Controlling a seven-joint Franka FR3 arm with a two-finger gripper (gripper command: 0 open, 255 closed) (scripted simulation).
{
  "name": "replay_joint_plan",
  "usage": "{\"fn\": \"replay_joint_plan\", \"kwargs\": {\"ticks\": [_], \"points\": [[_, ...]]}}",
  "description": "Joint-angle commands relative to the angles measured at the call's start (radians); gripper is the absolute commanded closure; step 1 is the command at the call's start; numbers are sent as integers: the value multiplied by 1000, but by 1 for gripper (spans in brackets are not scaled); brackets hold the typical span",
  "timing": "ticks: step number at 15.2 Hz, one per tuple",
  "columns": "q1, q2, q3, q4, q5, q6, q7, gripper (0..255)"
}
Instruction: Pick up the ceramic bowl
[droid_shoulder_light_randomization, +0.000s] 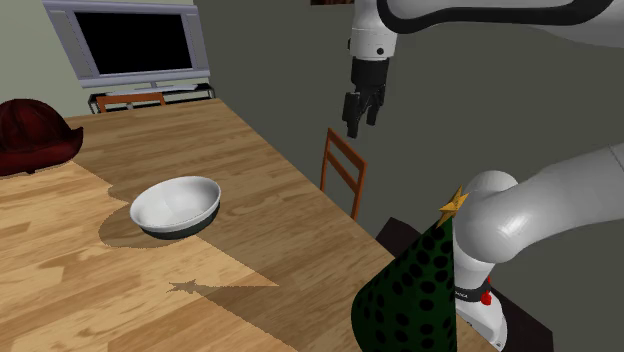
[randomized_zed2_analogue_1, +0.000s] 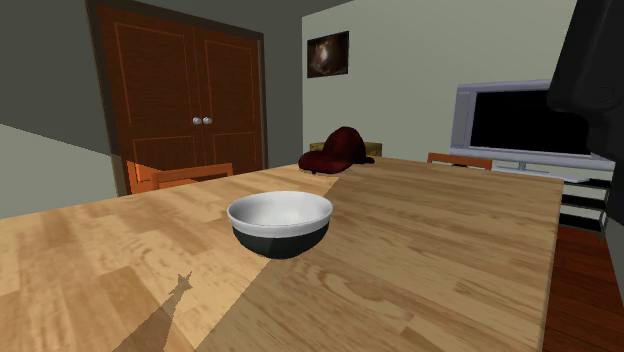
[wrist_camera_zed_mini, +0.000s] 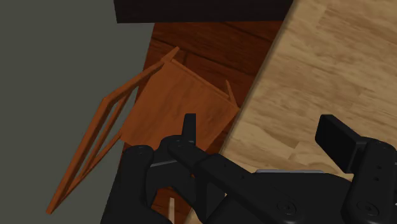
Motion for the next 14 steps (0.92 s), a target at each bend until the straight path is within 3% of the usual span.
{"fn": "replay_joint_plan", "kwargs": {"ticks": [1, 14], "points": [[0, 0, 0, 0, 0, 0, 0, 0], [55, 372, 109, 119, 174, 274, 151, 0]]}}
